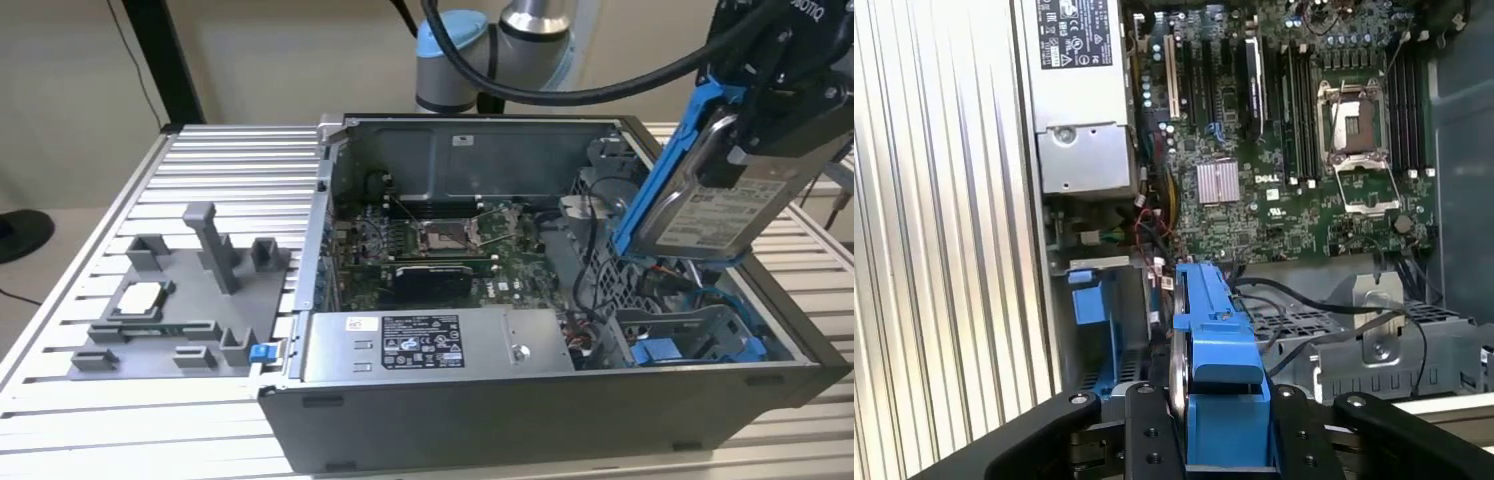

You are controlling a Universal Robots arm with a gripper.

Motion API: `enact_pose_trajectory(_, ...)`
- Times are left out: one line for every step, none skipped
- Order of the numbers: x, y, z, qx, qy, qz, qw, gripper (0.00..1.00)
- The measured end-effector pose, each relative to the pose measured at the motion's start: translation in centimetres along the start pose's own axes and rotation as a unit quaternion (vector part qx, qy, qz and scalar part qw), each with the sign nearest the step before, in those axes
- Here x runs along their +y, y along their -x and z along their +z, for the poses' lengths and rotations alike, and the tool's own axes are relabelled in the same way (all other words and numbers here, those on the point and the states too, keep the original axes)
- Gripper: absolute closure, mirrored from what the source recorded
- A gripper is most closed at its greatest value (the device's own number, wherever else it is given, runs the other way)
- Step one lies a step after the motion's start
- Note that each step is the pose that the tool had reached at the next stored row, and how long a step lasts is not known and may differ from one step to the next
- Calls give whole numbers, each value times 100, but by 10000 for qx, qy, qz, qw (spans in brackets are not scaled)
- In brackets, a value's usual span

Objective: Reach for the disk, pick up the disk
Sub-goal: 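Pick up the disk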

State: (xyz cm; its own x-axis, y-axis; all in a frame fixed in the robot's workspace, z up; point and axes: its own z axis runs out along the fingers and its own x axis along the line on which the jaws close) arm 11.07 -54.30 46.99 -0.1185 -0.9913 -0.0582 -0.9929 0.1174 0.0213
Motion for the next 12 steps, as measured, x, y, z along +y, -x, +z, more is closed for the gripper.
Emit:
enact_pose_trajectory(-3, -25, -3, 1, 0, 0, 10000, 100)
enact_pose_trajectory(-6, -56, -5, 1, 0, 0, 10000, 100)
enact_pose_trajectory(-10, -89, -6, 0, 0, 0, 10000, 100)
enact_pose_trajectory(-13, -124, -8, 0, 0, 0, 10000, 100)
enact_pose_trajectory(-16, -157, -11, 1, 0, -1, 10000, 100)
enact_pose_trajectory(-17, -189, -12, 1, 0, -4, 10000, 100)
enact_pose_trajectory(-18, -220, -14, 0, 0, -7, 10000, 100)
enact_pose_trajectory(-18, -248, -16, 1, 0, -10, 10000, 100)
enact_pose_trajectory(-17, -273, -17, 1, 1, -17, 10000, 100)
enact_pose_trajectory(-16, -293, -18, 1, 1, -26, 10000, 100)
enact_pose_trajectory(-13, -307, -19, 2, 3, -42, 10000, 100)
enact_pose_trajectory(-9, -314, -19, 3, 4, -76, 10000, 100)
